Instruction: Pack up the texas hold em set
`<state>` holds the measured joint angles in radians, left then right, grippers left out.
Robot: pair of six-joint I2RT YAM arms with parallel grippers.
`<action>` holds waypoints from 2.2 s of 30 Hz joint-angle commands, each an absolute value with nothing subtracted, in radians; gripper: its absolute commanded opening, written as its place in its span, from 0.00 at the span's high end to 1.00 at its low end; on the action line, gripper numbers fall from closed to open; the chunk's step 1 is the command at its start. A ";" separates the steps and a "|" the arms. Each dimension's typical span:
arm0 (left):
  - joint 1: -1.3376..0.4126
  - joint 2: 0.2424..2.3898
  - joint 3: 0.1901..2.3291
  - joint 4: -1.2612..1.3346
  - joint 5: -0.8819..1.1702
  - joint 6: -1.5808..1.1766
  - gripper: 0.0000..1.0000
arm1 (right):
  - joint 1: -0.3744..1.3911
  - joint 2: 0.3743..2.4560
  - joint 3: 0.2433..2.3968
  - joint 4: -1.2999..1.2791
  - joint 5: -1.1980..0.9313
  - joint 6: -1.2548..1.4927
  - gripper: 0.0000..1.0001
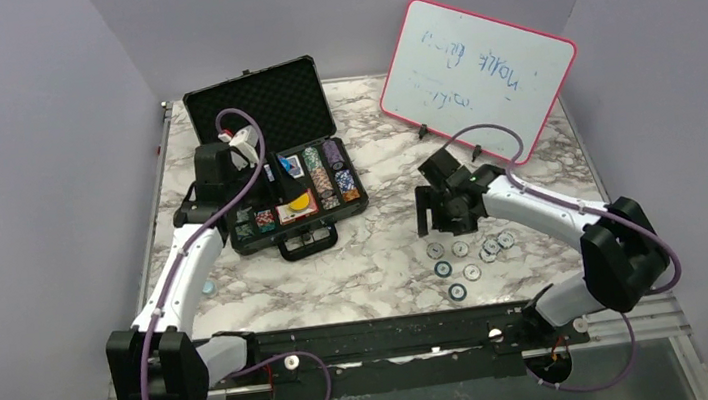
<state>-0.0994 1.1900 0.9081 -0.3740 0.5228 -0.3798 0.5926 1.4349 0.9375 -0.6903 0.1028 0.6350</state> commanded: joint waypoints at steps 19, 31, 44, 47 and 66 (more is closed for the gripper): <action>-0.233 1.123 0.904 -0.308 0.424 -0.407 0.32 | 0.696 1.659 0.912 -0.633 0.190 0.660 0.41; -0.270 1.144 0.894 -0.294 0.430 -0.442 0.30 | 0.696 1.548 0.941 -0.646 0.231 0.725 0.62; -0.464 1.187 0.736 0.022 0.442 -0.601 0.23 | 0.669 1.435 1.075 -0.509 -0.033 0.829 0.60; -0.503 1.205 0.686 0.151 0.430 -0.666 0.25 | 0.667 1.448 1.106 -0.444 -0.133 0.889 0.60; -0.560 1.265 0.640 0.388 0.433 -0.741 0.63 | 0.667 1.488 1.144 -0.332 -0.303 1.023 0.59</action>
